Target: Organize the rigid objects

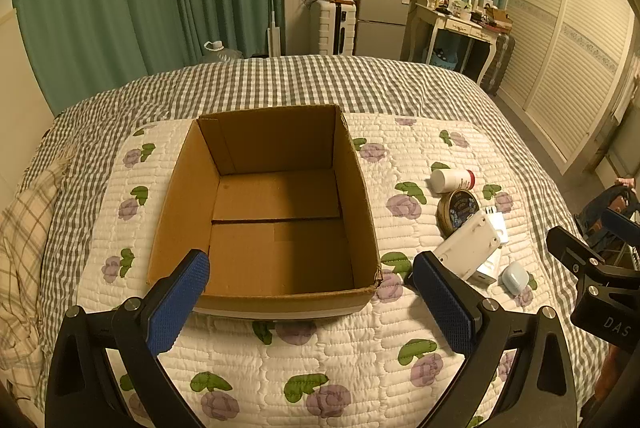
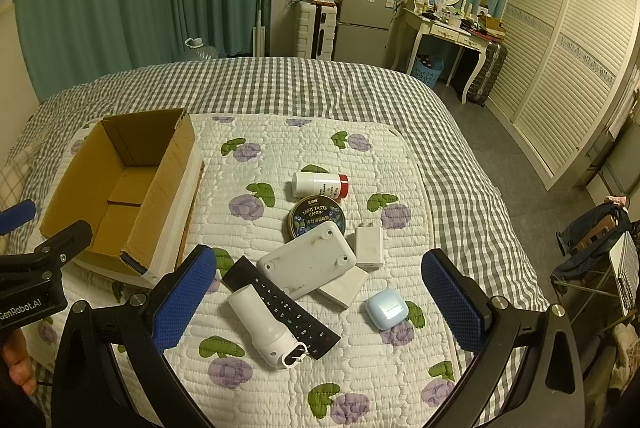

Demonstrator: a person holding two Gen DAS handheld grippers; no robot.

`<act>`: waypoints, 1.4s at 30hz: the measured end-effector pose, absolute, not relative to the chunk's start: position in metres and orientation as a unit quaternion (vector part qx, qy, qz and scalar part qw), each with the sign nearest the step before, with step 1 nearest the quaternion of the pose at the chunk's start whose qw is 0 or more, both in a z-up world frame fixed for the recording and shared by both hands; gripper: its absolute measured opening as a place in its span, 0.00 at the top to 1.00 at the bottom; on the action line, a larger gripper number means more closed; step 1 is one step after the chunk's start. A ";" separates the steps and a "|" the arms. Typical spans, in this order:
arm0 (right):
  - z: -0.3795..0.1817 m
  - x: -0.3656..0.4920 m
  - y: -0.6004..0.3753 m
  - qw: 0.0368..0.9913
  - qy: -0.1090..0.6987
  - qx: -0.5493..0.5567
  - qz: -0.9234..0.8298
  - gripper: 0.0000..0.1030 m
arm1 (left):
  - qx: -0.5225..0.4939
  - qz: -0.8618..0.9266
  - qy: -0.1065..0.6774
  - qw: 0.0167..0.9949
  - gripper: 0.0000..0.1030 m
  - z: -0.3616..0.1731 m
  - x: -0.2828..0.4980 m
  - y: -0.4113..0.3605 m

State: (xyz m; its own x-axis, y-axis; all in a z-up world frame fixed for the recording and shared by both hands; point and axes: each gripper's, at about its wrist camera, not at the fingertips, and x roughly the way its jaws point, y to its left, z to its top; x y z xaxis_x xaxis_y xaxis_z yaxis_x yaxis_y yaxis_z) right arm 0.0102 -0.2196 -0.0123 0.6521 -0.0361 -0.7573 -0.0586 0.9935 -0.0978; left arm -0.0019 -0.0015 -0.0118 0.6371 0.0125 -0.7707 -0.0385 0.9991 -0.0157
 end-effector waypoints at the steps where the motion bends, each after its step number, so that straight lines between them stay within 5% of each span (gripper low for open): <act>1: -0.011 0.011 -0.220 0.907 0.417 -0.057 0.006 0.00 | -0.015 0.014 0.426 0.904 0.00 -0.012 -0.002 -0.001; 42: -0.011 0.010 -0.221 0.907 0.418 -0.054 0.007 0.00 | -0.010 0.013 0.435 0.900 0.00 -0.015 -0.005 -0.004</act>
State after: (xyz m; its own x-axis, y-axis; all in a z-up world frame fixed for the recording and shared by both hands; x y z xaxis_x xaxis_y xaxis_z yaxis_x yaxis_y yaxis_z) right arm 0.0096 -0.2211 -0.0111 0.6499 -0.0330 -0.7593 -0.0573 0.9941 -0.0922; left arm -0.0048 -0.0039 -0.0149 0.6211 0.0144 -0.7836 -0.0318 0.9995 -0.0068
